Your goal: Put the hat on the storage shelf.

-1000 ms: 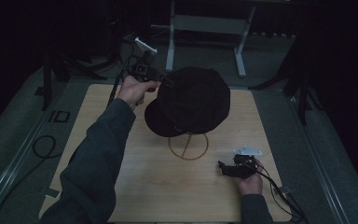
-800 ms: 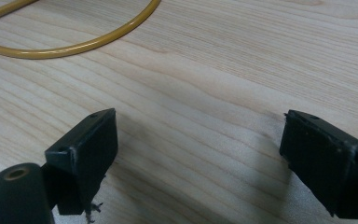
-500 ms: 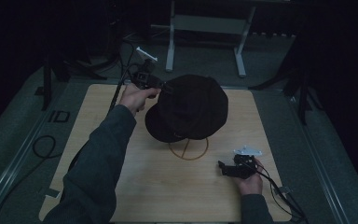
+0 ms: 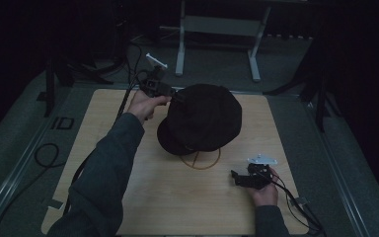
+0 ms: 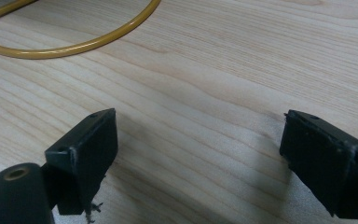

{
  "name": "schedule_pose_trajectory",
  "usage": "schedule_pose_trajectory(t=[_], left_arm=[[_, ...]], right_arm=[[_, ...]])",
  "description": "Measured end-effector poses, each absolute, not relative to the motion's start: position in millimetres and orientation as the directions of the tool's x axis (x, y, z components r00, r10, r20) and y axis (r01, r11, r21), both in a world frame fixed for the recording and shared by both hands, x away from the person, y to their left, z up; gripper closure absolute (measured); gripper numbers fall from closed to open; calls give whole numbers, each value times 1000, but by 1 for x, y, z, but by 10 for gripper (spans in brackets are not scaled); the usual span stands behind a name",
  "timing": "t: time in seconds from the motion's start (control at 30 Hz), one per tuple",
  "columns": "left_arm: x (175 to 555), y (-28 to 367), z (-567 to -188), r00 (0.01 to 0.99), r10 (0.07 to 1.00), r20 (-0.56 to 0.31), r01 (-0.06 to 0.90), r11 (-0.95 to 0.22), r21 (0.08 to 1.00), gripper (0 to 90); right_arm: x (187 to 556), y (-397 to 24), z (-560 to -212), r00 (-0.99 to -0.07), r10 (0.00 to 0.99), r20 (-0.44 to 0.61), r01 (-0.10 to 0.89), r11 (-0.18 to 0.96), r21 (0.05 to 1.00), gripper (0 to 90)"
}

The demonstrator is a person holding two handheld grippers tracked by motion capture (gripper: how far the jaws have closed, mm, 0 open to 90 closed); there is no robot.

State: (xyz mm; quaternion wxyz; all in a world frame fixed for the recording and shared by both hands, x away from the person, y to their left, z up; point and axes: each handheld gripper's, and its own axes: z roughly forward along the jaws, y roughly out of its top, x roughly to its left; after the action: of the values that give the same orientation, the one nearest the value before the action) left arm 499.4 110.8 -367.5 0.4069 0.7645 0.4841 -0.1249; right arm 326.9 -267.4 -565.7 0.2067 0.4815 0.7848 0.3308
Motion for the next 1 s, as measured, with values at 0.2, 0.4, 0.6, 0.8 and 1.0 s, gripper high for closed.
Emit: schedule_pose_trajectory(t=[0.2, 0.4, 0.6, 0.8, 1.0], left_arm=[[500, 110, -366, 503, 645, -575, 834, -186, 520, 482], [500, 115, -363, 481, 690, -541, 828, -153, 540, 471], [501, 126, -362, 433, 760, -484, 828, -123, 547, 469], [501, 138, -367, 401, 785, -472, 837, -104, 537, 482], [500, 148, -365, 384, 810, -444, 834, -98, 543, 486]], right_arm=[[327, -267, -566, -451, 893, -6, 619, 317, 718, 113], [327, -267, -566, -451, 893, -6, 619, 317, 719, 113], [327, -267, -566, -451, 893, -6, 619, 317, 718, 113], [327, -267, -566, -450, 893, -6, 619, 317, 718, 112], [327, -267, -566, -451, 893, -6, 619, 317, 718, 113]])
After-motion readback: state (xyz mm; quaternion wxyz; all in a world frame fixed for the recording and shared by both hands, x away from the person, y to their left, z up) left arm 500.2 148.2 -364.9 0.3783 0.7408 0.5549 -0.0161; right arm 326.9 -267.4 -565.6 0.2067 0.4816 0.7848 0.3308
